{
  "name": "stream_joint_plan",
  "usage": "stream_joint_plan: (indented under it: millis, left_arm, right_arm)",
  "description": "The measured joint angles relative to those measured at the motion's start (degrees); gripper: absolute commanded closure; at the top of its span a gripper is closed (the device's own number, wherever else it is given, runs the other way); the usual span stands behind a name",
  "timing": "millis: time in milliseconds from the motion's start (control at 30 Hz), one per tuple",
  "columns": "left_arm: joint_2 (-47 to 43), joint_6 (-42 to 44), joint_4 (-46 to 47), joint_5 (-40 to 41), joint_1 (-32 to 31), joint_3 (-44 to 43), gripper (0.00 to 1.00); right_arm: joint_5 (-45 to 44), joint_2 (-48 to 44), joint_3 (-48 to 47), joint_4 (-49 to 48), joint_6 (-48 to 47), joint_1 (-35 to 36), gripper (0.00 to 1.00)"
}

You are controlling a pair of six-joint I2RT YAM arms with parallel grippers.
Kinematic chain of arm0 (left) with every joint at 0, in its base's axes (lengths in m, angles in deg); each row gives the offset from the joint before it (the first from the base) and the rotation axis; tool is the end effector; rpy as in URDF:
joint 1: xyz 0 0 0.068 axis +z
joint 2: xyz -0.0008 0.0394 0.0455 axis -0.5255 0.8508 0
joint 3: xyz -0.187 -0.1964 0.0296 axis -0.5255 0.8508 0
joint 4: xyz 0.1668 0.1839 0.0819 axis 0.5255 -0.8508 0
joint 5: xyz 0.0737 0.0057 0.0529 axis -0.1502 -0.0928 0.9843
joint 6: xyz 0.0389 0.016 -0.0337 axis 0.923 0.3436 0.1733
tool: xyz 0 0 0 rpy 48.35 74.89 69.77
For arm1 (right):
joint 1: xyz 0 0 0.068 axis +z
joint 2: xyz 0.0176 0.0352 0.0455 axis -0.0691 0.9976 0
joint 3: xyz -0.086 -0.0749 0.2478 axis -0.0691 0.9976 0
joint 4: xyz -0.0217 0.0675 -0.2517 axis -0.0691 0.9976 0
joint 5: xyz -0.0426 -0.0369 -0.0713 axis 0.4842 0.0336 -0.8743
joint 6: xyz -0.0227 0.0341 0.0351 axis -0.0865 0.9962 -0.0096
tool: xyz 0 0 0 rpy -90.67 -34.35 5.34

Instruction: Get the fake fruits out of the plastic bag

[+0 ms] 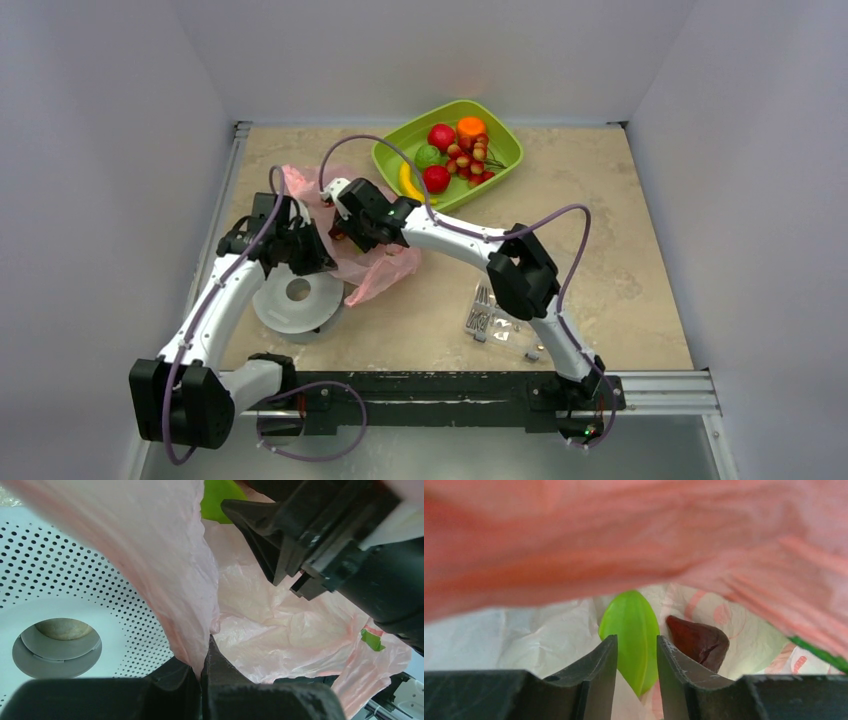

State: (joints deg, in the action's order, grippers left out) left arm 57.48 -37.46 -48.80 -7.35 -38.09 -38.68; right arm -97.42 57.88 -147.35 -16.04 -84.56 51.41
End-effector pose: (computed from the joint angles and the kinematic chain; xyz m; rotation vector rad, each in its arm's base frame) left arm 0.2116 -0.0350 0.2604 -0.3701 2.5988 -0.6336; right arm 0.2938 0.4164 0.2251 -1.0353 2.1347 0.2951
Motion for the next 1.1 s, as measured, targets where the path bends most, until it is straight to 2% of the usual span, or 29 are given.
stream_joint_plan:
  millis: [333, 667, 933, 1000, 1100]
  left_arm:
    - [-3.0, 0.2, -0.9, 0.5, 0.0, 0.0, 1.0]
    - [-4.0, 0.2, -2.2, 0.7, 0.4, -0.9, 1.0]
    - [-4.1, 0.2, -2.7, 0.7, 0.7, -1.0, 1.0]
    - [-4.3, 0.4, -2.8, 0.7, 0.9, -1.0, 1.0]
    - [-4.7, 0.8, -3.6, 0.8, 1.2, -1.0, 1.0]
  right_arm:
    - [2.3, 0.9, -2.0, 6.4, -2.8, 0.0, 0.44]
    - [3.6, 0.9, -0.7, 7.0, -3.5, 0.0, 0.23]
    - [3.6, 3.3, 0.1, 4.8, -3.6, -0.3, 0.23]
    - [3.5, 4.0, 1.2, 3.8, -3.6, -0.5, 0.27]
    - [4.0, 4.9, 2.3, 2.4, -3.2, -0.8, 0.4]
